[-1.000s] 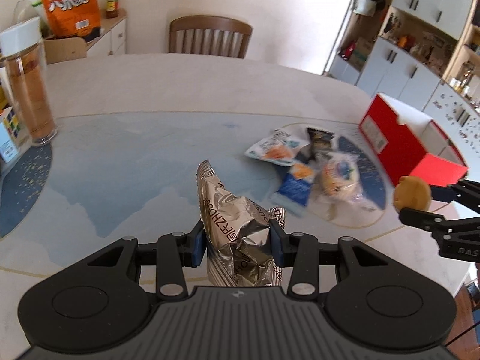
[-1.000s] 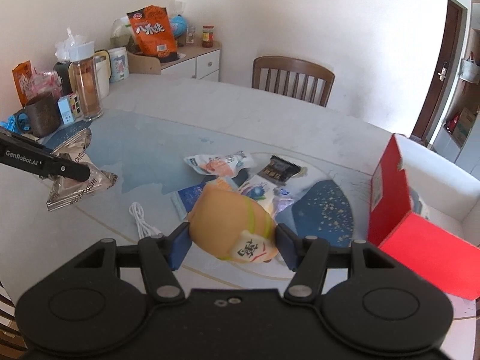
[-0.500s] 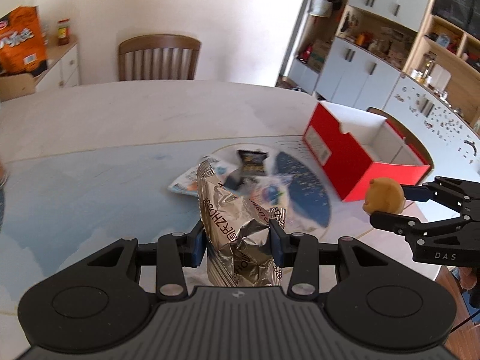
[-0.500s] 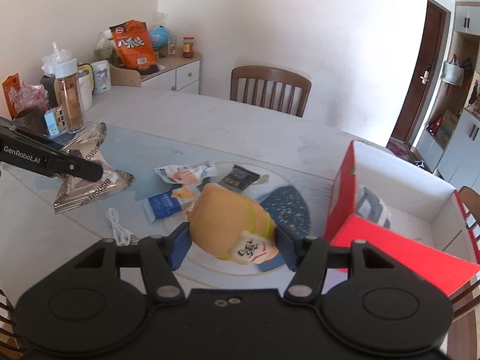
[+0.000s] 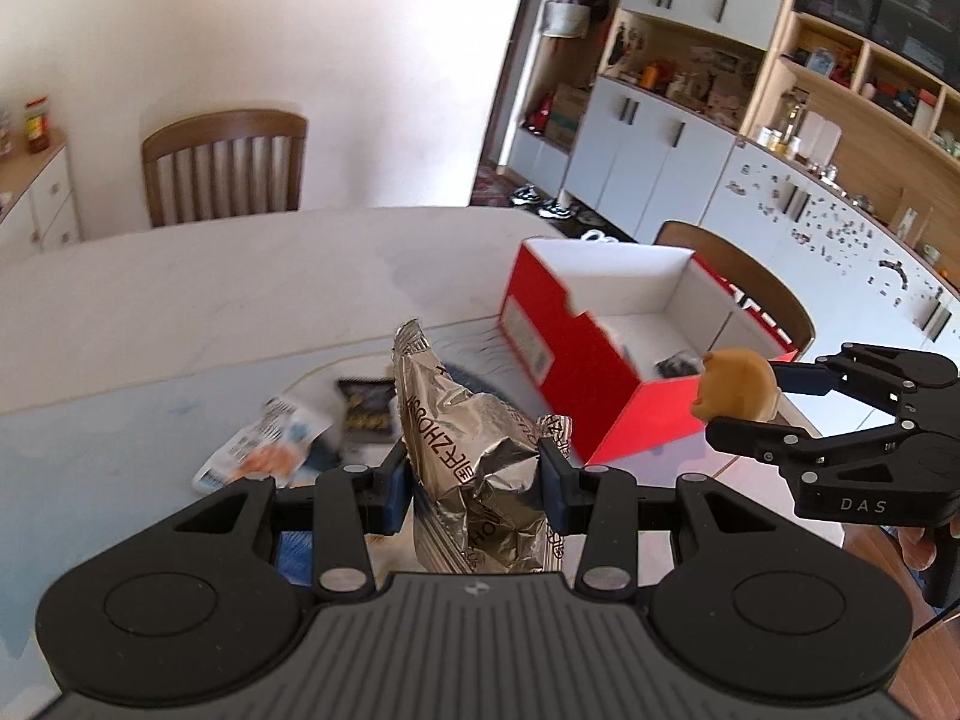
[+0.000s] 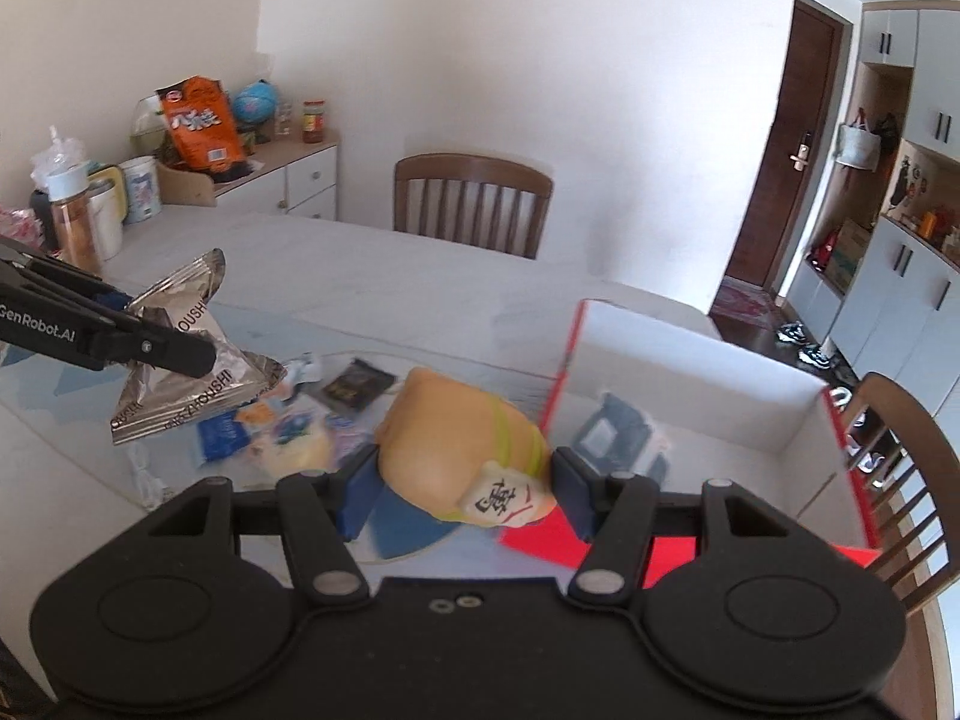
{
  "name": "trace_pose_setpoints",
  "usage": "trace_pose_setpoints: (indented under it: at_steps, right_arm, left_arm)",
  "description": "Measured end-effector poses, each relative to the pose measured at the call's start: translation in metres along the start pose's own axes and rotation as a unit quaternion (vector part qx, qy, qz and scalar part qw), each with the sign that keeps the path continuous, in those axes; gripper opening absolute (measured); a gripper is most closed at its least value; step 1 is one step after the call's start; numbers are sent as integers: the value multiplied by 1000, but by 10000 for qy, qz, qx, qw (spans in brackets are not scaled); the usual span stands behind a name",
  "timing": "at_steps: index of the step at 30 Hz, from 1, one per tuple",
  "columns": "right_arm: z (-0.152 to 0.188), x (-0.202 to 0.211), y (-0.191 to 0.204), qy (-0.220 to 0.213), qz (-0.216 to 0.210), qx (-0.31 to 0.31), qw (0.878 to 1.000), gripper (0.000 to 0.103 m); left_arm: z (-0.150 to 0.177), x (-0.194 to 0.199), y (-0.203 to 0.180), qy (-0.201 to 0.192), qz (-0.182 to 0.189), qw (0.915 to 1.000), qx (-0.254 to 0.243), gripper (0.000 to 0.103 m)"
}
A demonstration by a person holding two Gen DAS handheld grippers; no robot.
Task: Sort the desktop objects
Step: 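Carry the foil bag and yellow bun over the red shoebox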
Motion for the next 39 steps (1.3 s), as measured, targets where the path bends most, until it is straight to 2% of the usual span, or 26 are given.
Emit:
trace_pose_setpoints:
  at_steps: [20,39]
  right_arm:
    - [3,-5,-110,-15,272,-105,9996,61]
    - [4,-34,-178,142,239,-126,9995,61]
  left_arm:
    - [-64,-75,-95,-38,324,9985,-433,41]
    - [-88,-157,-150,383,582,9949,-733,41]
Point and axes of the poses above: each gripper's, at about its wrist camera, not at the fingertips, and x roughly against the way its jaws point, y to its left, z to its underside, the point moved 8 cm from there along -x, roughly the way its jaws point
